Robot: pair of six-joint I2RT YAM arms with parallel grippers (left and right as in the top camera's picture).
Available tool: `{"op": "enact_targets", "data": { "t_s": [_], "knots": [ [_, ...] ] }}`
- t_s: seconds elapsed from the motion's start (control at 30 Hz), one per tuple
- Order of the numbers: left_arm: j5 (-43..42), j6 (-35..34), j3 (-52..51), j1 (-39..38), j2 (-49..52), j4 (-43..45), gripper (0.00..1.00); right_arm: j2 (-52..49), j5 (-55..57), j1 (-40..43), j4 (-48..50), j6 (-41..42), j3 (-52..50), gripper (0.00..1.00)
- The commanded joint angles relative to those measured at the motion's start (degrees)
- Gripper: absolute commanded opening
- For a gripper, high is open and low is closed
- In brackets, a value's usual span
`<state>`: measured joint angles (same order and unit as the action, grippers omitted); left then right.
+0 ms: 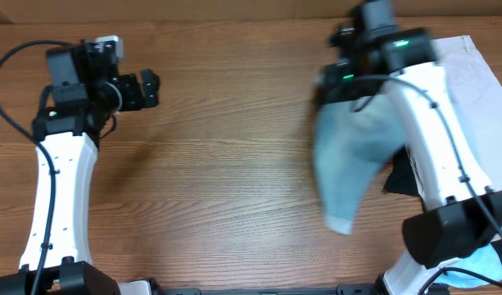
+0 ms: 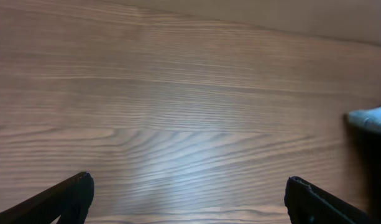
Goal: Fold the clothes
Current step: 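Lift the shorts with the right gripper and drag them left onto the table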
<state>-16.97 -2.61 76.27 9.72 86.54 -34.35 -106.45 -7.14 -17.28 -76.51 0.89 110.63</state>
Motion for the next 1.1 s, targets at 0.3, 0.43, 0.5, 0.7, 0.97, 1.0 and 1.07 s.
{"op": "enact_targets", "data": {
  "t_s": [0.3, 0.43, 0.5, 0.7, 0.97, 1.0, 1.07],
  "knots": [
    [-0.61, 2.64, 1.49, 5.14, 0.35, 0.92, 1.0, 0.24, -5.6, -26.1, 6.62, 5.4, 1.14, 0.41],
    [-0.66, 2.73, 1.49, 4.22, 0.35, 0.5, 1.0, 0.26, -4.68, -26.27, 5.49, 8.41, 1.2, 0.79],
    [-0.68, 3.45, 1.46, 3.52, 0.35, 0.02, 1.0, 0.28, -4.13, -24.46, 4.85, 9.11, 1.22, 0.8],
    [-0.63, 4.87, 1.46, -1.09, 0.66, -3.32, 1.0, 0.28, -4.04, -14.51, 3.28, 9.81, 1.25, 0.86],
    [-0.79, 7.02, 1.46, -10.67, 9.01, -6.69, 0.99, 0.26, -4.09, 0.22, 2.12, 10.03, 1.16, 0.86],
    [-1.14, 6.34, 1.46, -11.21, 10.29, -6.82, 1.0, 0.26, -4.09, 1.2, 1.99, 9.77, 1.09, 0.86],
    [-5.31, 5.18, 1.46, -12.31, 14.08, -7.78, 1.0, 0.26, -4.07, 3.08, 1.33, 9.6, 1.01, 0.82]
  ]
}}
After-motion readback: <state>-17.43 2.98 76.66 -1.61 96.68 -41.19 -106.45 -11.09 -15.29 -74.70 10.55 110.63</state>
